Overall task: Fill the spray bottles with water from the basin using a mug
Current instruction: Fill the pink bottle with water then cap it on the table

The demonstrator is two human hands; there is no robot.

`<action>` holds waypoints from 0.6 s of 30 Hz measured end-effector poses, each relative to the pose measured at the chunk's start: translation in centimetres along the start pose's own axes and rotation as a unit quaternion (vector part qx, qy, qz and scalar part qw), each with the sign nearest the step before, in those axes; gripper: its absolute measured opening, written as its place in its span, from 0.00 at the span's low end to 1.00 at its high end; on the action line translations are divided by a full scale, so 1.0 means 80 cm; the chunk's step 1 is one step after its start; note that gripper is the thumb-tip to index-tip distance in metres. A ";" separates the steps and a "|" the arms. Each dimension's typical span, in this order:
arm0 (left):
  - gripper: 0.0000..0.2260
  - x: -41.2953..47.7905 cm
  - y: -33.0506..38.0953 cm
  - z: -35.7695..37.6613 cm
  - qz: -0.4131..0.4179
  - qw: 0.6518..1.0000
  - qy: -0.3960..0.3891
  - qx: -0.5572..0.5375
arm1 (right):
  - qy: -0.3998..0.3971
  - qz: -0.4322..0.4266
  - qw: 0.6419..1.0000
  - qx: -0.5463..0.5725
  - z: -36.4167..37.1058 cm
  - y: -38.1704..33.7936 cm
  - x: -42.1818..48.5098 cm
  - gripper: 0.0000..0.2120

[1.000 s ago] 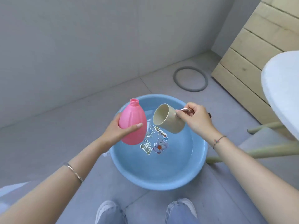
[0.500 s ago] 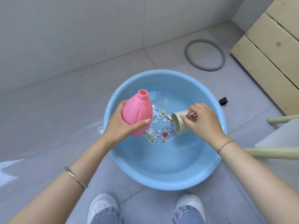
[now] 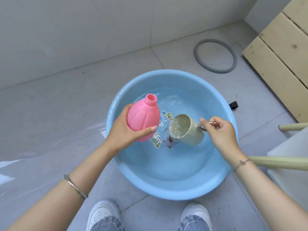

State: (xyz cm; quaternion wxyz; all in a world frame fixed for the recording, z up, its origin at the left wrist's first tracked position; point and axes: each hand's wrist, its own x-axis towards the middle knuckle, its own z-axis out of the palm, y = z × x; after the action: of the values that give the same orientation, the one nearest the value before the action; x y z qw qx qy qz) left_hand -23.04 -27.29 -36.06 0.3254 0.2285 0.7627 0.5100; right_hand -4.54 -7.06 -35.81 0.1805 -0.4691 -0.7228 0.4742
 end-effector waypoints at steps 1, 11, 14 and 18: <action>0.40 0.000 -0.001 -0.001 0.002 1.000 0.000 0.002 | 0.009 0.016 0.999 0.032 -0.004 -0.002 -0.002 0.22; 0.39 -0.001 -0.009 0.006 0.047 0.997 -0.038 0.043 | 0.019 -0.007 0.975 0.221 -0.035 -0.045 -0.018 0.23; 0.43 0.000 -0.016 0.008 0.049 0.995 -0.058 0.068 | 0.023 -0.026 0.971 0.238 -0.039 -0.063 -0.024 0.19; 0.45 0.001 -0.020 0.010 0.046 0.993 -0.072 0.084 | 0.028 -0.058 0.972 0.224 -0.042 -0.082 -0.032 0.19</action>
State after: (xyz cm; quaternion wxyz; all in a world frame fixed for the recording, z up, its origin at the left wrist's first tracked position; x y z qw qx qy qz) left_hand -22.53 -27.34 -37.81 0.3350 0.3261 0.7660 0.4412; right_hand -4.21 -8.17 -28.10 0.3280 -0.3873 -0.6187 0.5997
